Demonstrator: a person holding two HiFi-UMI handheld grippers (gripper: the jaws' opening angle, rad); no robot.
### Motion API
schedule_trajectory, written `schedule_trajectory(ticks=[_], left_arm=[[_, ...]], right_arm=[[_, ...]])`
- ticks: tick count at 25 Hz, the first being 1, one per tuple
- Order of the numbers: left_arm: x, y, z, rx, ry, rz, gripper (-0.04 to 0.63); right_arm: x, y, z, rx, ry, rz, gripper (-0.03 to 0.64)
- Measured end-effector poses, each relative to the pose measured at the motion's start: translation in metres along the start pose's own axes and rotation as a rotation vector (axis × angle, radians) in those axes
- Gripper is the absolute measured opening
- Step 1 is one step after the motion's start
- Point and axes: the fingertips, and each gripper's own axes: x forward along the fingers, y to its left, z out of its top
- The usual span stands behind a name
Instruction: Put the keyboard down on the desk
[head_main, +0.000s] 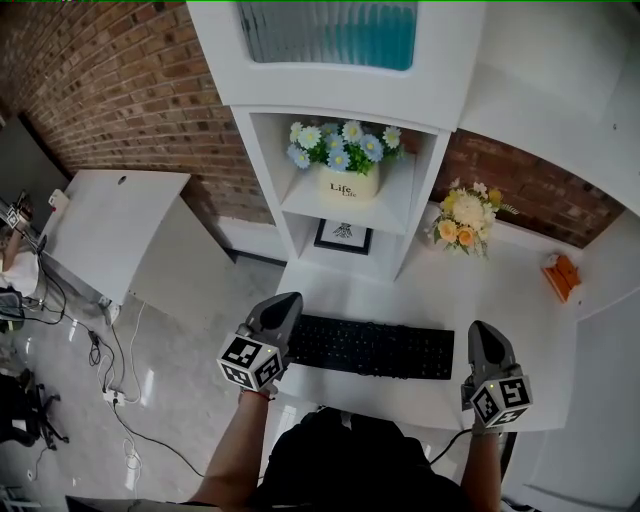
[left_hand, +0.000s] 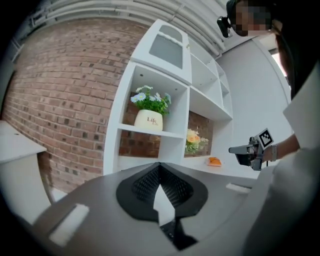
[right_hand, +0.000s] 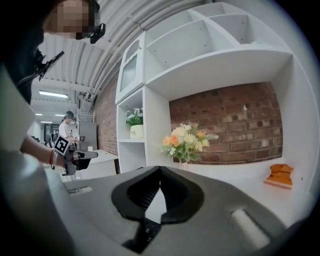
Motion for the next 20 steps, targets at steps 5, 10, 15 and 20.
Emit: schedule_trajectory(ticks=[5,10,15,20], left_arm=[[0.001,-0.002,0.025,-0.014,-0.072,0.009,0.000],[0.001,-0.010,0.042,-0.003,-0.123,0.010,0.000],[-0.001,-0.015,0.049,-0.005,-0.155,0.017,0.000],[-0.005,-0.015,0.054,-0.006,-0.181,0.030,0.000]], right_arm=[[-0.005,0.000,0.024,-0.037,-0.049,-0.001,0.000],[-0.009,0.007,0.041,-0.056,-0.073,0.011,0.000],[-0.015,0.011,0.047,-0.063,-0.090,0.011,0.000],[-0.018,0.009,0.044,-0.070,-0.099,0.018,0.000]])
